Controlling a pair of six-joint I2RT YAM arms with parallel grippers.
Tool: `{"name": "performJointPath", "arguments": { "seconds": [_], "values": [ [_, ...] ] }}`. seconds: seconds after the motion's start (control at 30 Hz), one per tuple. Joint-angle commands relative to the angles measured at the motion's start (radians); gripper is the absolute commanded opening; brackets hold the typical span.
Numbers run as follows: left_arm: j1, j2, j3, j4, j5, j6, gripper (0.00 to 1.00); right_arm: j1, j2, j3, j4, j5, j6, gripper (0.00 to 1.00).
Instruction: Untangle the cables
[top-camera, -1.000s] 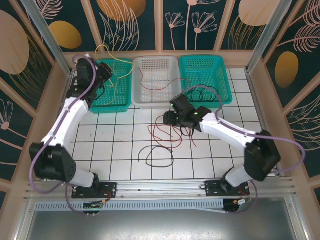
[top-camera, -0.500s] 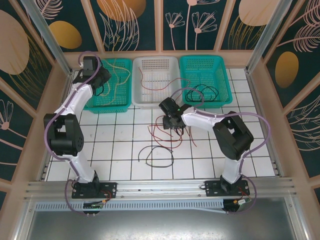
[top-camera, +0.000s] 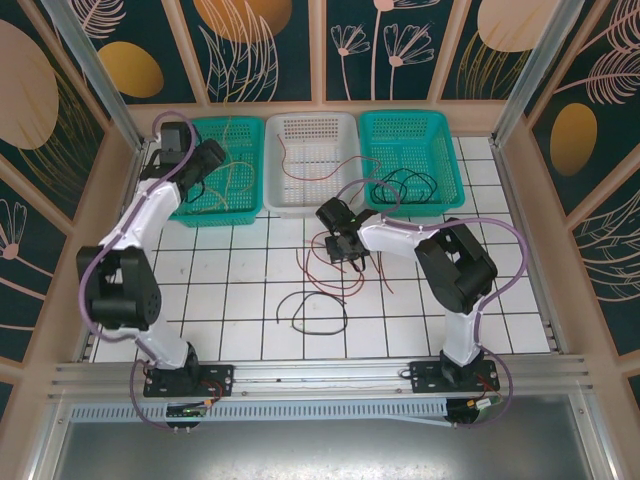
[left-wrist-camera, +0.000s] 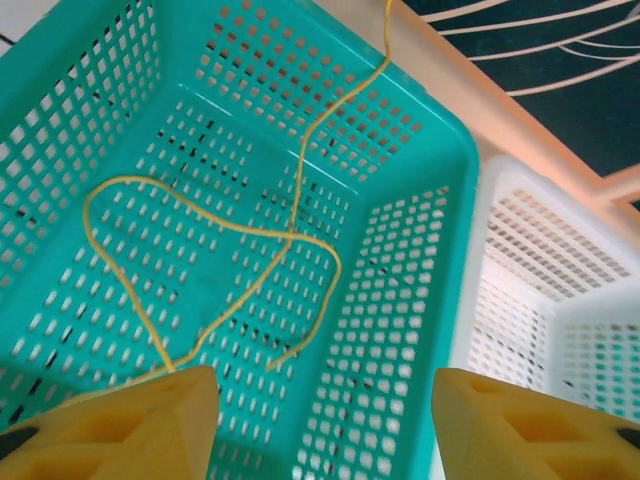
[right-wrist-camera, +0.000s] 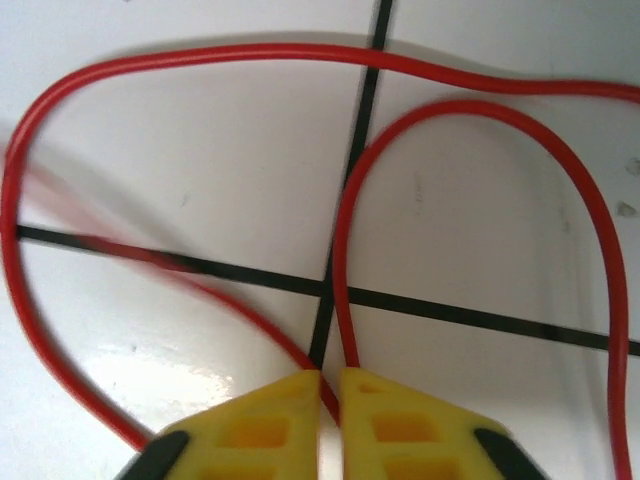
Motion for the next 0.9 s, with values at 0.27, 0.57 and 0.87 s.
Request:
{"name": "performJointPath", "arguments": {
  "seconds": [0.27,0.57,0.87],
  "values": [
    [-0.068,-0.353,-0.283,-0.010,0.119,0.002,0.55,0.057,-0.269,-0.084,-0.011,-0.055,0.065,0.00],
    [-0.340,-0.417,-0.500,0.125,0.228,-0.100,0.52,0.106,-0.355,-0.088,-0.092,-0.049,0.134,0.22],
    [-0.393,-0.435,-0.567,0.016,0.203,-0.056,0.49,0.326,-0.322,-0.179,-0.152,-0.127,0.197,0.54]
  ]
}}
